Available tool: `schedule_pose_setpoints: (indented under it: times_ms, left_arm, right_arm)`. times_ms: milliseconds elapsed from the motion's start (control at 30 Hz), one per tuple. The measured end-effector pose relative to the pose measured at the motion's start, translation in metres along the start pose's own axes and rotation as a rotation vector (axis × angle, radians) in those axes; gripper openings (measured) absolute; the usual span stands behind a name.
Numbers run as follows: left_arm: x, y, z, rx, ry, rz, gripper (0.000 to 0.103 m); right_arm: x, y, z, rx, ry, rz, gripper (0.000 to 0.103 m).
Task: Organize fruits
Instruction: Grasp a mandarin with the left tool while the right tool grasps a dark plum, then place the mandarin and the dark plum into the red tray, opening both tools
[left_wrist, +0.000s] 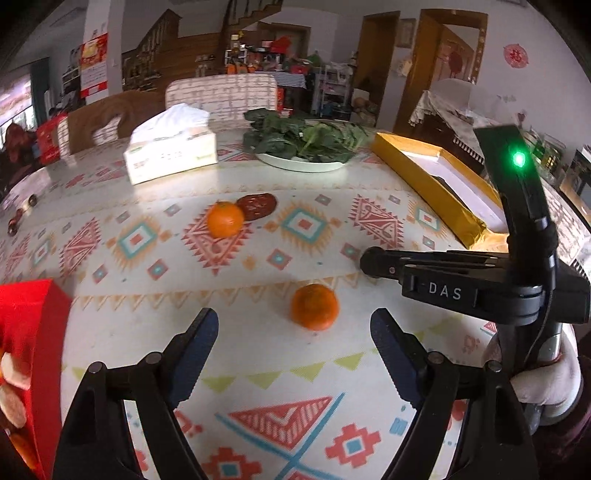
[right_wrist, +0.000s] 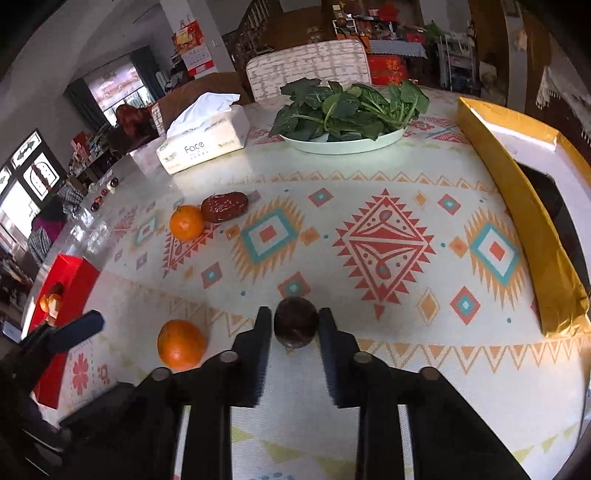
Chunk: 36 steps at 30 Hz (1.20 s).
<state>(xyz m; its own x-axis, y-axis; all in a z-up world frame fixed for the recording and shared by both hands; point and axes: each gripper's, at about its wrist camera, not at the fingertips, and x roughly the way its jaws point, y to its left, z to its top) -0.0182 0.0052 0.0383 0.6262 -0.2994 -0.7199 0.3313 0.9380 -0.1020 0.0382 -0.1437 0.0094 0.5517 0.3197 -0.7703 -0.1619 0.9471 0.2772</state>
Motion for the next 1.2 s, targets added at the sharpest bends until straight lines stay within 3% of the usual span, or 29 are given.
schedule_pose_setpoints:
  times_ms: [233, 300, 333, 467, 533, 733, 1033, 1200]
  left_arm:
    - [0.027, -0.015, 0.009, 0.068, 0.035, -0.020, 0.084]
    - [0.036, -0.018, 0.010, 0.072, 0.064, -0.046, 0.070]
    - [0.040, -0.020, 0.010, 0.072, 0.083, -0.061, 0.056]
    - [0.046, -0.017, 0.008, 0.071, 0.092, -0.014, 0.031]
    - [0.046, -0.010, 0.007, 0.033, 0.091, -0.045, 0.031]
    - [0.031, 0.004, 0.004, -0.023, 0.058, -0.023, 0.031]
    - [-0.062, 0.062, -0.017, -0.183, -0.081, 0.026, 0.031]
    - [-0.119, 0.125, -0.047, -0.337, -0.168, 0.119, 0.031]
  right_arm:
    - [-0.007, -0.005, 0.001, 0.031, -0.021, 0.020, 0.027]
    - [-0.009, -0.008, 0.002, 0.040, -0.027, 0.024, 0.027]
    - [-0.009, -0.010, 0.003, 0.048, -0.029, 0.029, 0.027]
    - [-0.011, -0.017, 0.004, 0.075, -0.033, 0.043, 0.027]
    - [-0.011, -0.019, 0.004, 0.082, -0.035, 0.051, 0.027]
    - [-0.014, -0.020, 0.004, 0.101, -0.045, 0.099, 0.027]
    - [-0.018, -0.013, 0.003, 0.108, -0.063, 0.176, 0.027]
    - [-0.015, 0.003, -0.002, 0.074, -0.061, 0.153, 0.027]
